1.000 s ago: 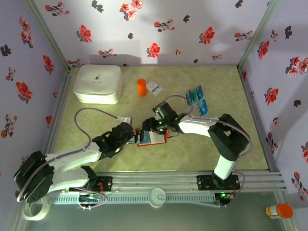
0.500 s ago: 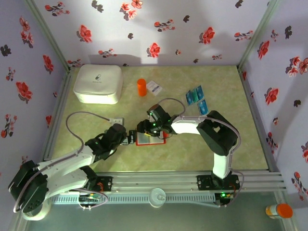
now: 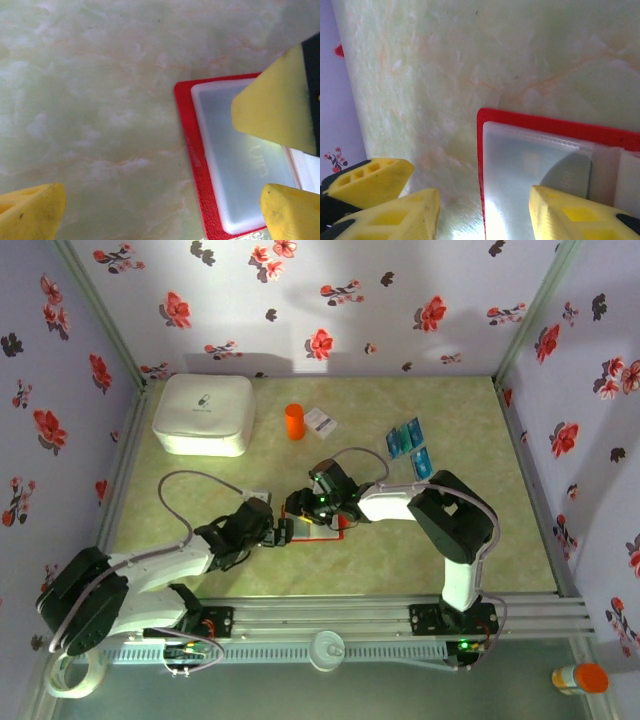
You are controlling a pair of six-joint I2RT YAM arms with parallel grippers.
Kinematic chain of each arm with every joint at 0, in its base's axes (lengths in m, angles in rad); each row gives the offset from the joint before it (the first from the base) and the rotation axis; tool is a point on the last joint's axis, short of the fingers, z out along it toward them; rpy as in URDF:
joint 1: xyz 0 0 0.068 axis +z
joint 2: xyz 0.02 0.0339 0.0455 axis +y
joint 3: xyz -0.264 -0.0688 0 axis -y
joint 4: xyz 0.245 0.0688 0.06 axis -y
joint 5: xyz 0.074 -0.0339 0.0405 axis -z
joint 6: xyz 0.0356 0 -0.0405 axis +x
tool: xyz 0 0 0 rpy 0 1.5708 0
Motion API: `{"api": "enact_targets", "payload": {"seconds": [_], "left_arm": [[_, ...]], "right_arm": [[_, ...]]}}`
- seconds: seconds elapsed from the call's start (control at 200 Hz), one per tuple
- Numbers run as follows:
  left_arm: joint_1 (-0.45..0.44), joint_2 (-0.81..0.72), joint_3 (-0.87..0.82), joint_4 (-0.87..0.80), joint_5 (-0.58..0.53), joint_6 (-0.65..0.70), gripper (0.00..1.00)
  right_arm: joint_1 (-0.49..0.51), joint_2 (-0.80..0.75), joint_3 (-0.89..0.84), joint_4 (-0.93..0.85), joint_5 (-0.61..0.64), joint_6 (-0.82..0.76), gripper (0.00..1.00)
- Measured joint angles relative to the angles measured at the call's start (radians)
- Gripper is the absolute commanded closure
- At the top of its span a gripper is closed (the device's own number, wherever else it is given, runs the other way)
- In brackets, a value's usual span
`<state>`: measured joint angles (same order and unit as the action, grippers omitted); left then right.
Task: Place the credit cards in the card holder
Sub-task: Flip over the card slot on the card holder.
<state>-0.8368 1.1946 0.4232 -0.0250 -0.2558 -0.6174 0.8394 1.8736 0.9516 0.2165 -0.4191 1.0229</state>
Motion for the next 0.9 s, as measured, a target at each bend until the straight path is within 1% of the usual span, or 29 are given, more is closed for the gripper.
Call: {"api": "enact_targets", "payload": {"seconds": [0.155,0.445,0.575,0.64,0.705,0.81,0.9], "left_arm": [[-0.015,0.055,0.003,0.002,0.000,0.015,0.00],[-0.036,0.168,0.091,-0.074,-0.061,0.026,0.00],[-0.043,0.183,0.103,-0.074,-0.078,0.025,0.00],[-0.046,0.183,0.103,-0.074,-0.083,0.021,0.00],[-0.049,0.183,0.103,-0.074,-0.086,0.017,0.00],[-0.051,0.183,0.102,-0.074,-0.088,0.006,0.00],[-0.053,0.183,0.099,-0.071,-0.090,-0.002,0.00]], "right_arm": [[0.000,-0.002,-0.010,0.019,0.000,0.013,0.49],[-0.001,-0.003,-0.012,0.023,0.000,0.026,0.49],[-0.011,-0.013,-0.010,0.003,-0.001,0.021,0.49],[-0.027,-0.039,-0.005,-0.051,-0.001,-0.003,0.49],[-0.063,-0.076,0.021,-0.144,0.003,-0.051,0.49],[-0.159,-0.135,0.130,-0.321,0.028,-0.159,0.49],[-0.254,-0.165,0.257,-0.464,0.080,-0.275,0.50]]}}
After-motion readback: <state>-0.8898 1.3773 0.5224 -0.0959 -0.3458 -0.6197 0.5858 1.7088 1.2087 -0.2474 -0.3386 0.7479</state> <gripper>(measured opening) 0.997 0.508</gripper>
